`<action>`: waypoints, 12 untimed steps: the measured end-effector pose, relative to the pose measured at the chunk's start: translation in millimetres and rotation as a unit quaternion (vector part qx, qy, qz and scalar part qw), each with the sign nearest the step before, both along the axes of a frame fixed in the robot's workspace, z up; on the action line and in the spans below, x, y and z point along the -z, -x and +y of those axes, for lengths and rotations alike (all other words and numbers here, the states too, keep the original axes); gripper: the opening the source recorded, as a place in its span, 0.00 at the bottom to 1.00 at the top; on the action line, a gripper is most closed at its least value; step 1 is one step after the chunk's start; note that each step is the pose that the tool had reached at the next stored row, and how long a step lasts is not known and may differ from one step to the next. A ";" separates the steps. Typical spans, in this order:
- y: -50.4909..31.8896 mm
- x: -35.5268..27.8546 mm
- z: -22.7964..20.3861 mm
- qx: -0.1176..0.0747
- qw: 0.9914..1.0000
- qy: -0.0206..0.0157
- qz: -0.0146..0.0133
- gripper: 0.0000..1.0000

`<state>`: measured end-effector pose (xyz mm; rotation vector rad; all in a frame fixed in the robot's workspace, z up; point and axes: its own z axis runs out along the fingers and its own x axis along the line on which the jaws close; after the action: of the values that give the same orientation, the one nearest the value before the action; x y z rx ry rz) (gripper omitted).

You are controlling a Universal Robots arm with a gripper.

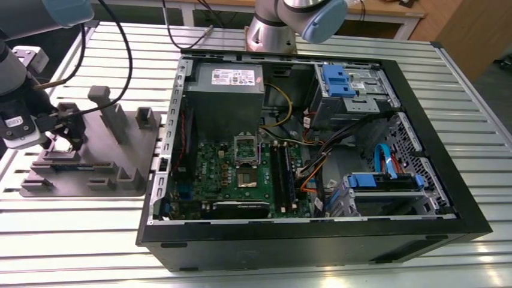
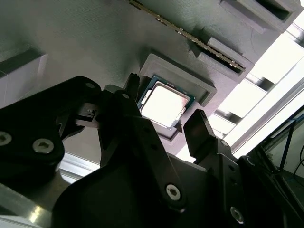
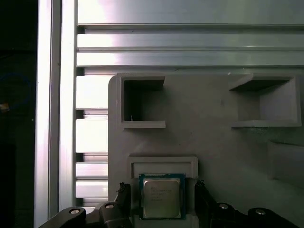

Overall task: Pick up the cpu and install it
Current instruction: 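Pick up the cpu and move it towards the insertion slot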

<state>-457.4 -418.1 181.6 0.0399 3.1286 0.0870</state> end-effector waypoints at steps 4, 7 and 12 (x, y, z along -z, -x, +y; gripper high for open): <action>0.1 0.4 0.1 0.003 1.000 0.000 -0.001 0.65; 0.1 0.9 0.8 0.007 1.000 0.000 -0.002 0.65; 0.1 1.0 0.9 0.007 1.000 0.000 -0.002 0.65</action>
<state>-457.5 -417.2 180.6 0.0615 3.1248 0.0865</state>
